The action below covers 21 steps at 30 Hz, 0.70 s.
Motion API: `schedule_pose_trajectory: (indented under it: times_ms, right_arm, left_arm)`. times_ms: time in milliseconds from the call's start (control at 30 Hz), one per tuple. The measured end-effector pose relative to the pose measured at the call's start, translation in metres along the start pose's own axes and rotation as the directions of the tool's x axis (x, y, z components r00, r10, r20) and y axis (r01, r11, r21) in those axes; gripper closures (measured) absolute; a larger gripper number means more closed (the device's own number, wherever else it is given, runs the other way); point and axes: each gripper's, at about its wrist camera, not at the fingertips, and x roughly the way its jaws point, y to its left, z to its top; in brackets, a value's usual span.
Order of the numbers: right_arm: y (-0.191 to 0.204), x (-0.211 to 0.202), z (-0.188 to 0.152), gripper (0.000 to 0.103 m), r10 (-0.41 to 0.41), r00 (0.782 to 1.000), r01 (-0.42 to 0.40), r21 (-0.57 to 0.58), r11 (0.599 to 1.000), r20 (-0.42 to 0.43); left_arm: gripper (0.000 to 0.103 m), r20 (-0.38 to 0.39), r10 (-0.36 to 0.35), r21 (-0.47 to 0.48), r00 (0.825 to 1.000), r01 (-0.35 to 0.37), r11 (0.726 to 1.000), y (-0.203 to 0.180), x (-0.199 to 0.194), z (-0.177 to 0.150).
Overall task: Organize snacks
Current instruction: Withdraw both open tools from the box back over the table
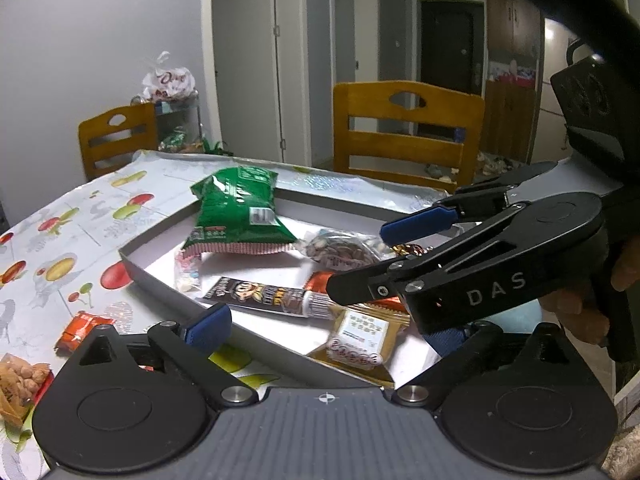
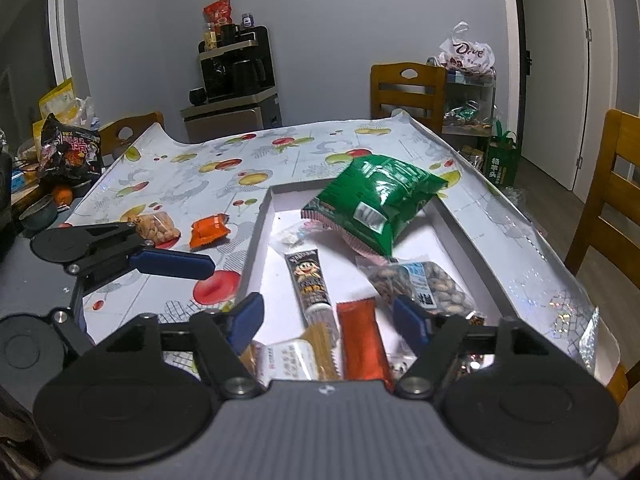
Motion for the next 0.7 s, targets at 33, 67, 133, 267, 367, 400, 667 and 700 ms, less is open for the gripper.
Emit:
schedule_pose_trajectory:
  times_ms: [33, 67, 133, 267, 367, 400, 667, 700]
  right_arm:
    - [0.002, 0.000, 0.001, 0.020, -0.002, 1.000, 0.002, -0.002, 1.000, 0.002]
    - [0.004, 0.000, 0.003, 0.018, -0.004, 1.000, 0.004, -0.003, 1.000, 0.004]
    - [0.007, 0.002, 0.005, 0.016, -0.007, 1.000, 0.007, -0.003, 1.000, 0.005]
    - [0.016, 0.007, 0.011, 0.015, -0.003, 1.000, 0.003, 0.003, 1.000, -0.003]
    - [0.025, 0.012, 0.014, 0.015, 0.005, 1.000, -0.005, 0.000, 1.000, -0.010]
    - [0.029, 0.013, 0.015, 0.015, 0.008, 1.000, -0.008, -0.005, 1.000, -0.012]
    - [0.055, 0.023, 0.028, 0.009, 0.027, 0.999, -0.026, 0.009, 1.000, -0.027]
    - [0.056, 0.025, 0.030, 0.008, 0.027, 0.999, -0.026, 0.023, 0.999, -0.034]
  left_arm:
    - [0.001, 0.005, 0.003, -0.004, 1.000, -0.003, 1.000, 0.002, -0.002, -0.001]
    - [0.001, 0.011, 0.006, -0.009, 1.000, -0.006, 1.000, 0.004, -0.004, -0.001]
    - [0.000, 0.021, 0.011, -0.017, 1.000, -0.010, 1.000, 0.008, -0.009, -0.002]
    - [0.000, 0.032, 0.027, -0.033, 0.999, -0.026, 0.999, 0.018, -0.018, -0.007]
    - [0.000, 0.044, 0.042, -0.051, 0.998, -0.040, 0.998, 0.027, -0.027, -0.010]
    - [0.000, 0.048, 0.048, -0.056, 0.998, -0.046, 0.997, 0.030, -0.030, -0.012]
    - [0.000, 0.097, 0.093, -0.073, 0.991, -0.086, 0.994, 0.052, -0.057, -0.015]
    - [0.000, 0.102, 0.102, -0.073, 0.990, -0.095, 0.993, 0.055, -0.059, -0.016]
